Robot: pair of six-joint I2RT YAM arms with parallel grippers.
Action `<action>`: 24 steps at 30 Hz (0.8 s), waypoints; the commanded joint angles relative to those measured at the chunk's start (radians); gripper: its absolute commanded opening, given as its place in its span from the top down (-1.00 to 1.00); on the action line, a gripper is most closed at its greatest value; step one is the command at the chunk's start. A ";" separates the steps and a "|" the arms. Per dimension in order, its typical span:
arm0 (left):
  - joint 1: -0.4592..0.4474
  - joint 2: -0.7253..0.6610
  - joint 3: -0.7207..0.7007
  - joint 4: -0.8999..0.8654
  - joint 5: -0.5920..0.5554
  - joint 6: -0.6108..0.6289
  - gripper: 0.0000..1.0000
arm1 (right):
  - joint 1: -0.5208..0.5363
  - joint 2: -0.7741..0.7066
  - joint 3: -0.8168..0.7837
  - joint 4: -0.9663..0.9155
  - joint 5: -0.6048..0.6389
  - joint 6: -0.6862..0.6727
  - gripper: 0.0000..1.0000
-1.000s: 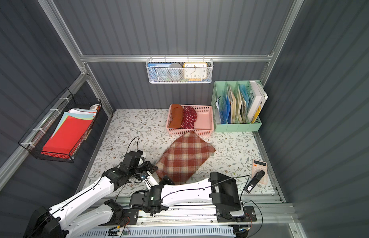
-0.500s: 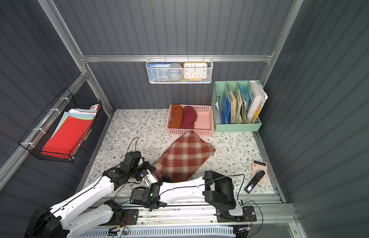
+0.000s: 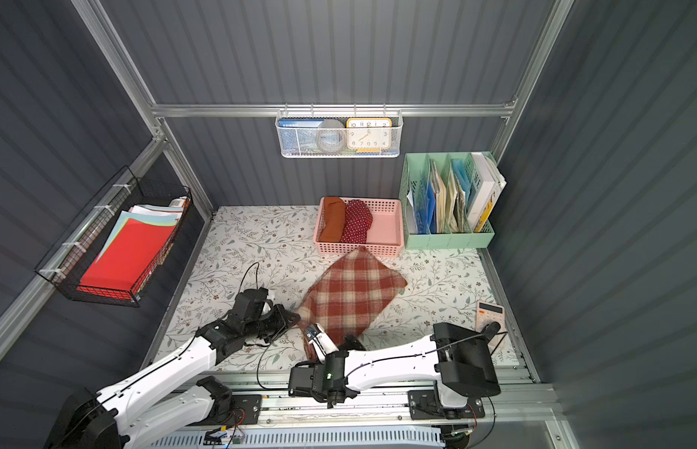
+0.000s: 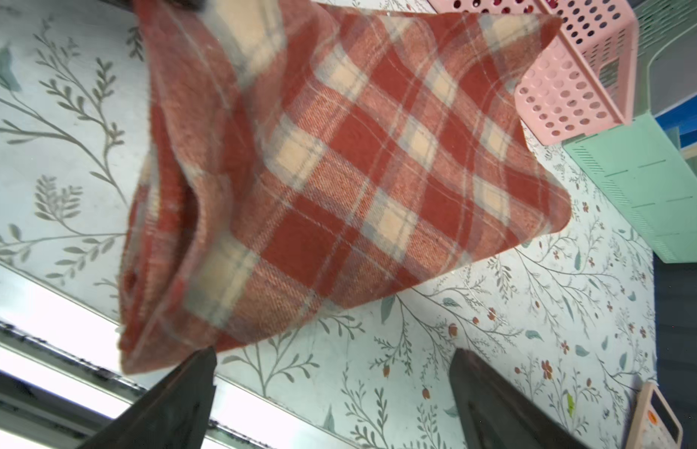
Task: Roll up the skirts
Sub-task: Roll the skirt at the center of the board.
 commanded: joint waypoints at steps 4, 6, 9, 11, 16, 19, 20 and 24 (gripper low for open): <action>-0.190 -0.169 -0.118 -0.028 -0.230 -0.310 1.00 | -0.014 -0.175 -0.133 -0.068 -0.001 0.035 -0.97; -0.301 -0.180 -0.132 -0.022 -0.312 -0.400 1.00 | -0.010 -0.217 -0.159 -0.072 -0.018 -0.005 -0.98; -0.487 -0.093 -0.109 0.013 -0.434 -0.501 1.00 | 0.003 -0.275 -0.196 -0.026 -0.067 -0.074 -0.97; -0.543 0.010 -0.071 0.049 -0.439 -0.530 1.00 | 0.011 -0.310 -0.222 0.030 -0.107 -0.129 -0.97; -0.552 0.108 0.016 0.088 -0.409 -0.509 1.00 | 0.060 -0.287 -0.203 0.077 -0.160 -0.167 -0.98; -0.544 0.032 0.047 0.013 -0.461 -0.488 1.00 | 0.112 -0.226 -0.168 0.082 -0.136 -0.175 -0.98; -0.532 0.009 0.040 0.018 -0.452 -0.488 1.00 | 0.123 -0.201 -0.157 0.103 -0.132 -0.201 -0.97; -0.488 -0.047 -0.007 0.041 -0.382 -0.519 1.00 | 0.135 -0.126 -0.133 0.184 -0.110 -0.301 -0.97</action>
